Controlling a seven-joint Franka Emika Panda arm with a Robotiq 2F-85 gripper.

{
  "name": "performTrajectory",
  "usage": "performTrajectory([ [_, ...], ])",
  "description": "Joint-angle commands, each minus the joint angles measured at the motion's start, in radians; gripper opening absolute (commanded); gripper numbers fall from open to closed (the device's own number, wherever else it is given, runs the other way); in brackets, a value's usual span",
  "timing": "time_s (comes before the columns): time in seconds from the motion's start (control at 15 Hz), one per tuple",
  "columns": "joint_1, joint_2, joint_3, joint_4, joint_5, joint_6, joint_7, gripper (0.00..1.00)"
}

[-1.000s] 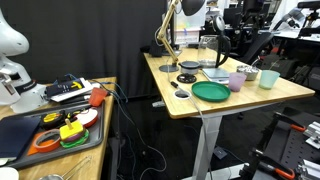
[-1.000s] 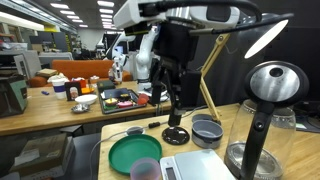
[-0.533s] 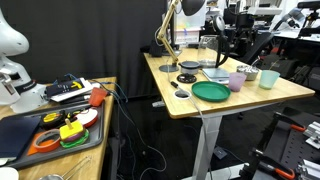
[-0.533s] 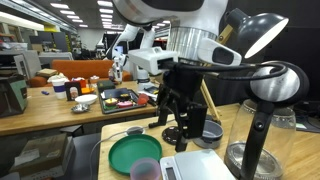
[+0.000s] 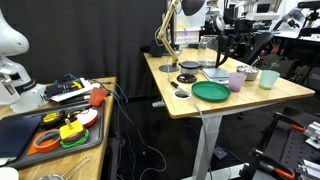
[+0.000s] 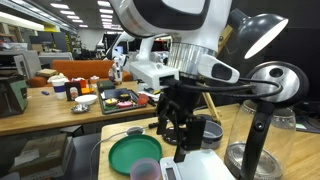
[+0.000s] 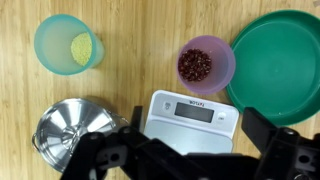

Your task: Pour the contents in the purple cup onto the green plate

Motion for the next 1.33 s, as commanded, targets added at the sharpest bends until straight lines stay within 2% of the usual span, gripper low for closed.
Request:
performTrajectory([
  [0.0,-0.013,0.0,0.013,0.001,-0.001,-0.002,0.0,1.0],
  [0.47,-0.013,0.0,0.013,0.001,-0.001,-0.002,0.0,1.0],
  [0.8,-0.013,-0.003,0.013,-0.03,-0.005,0.04,-0.012,1.0],
  [1.27,-0.008,-0.014,0.018,-0.109,-0.106,0.08,-0.01,1.0],
])
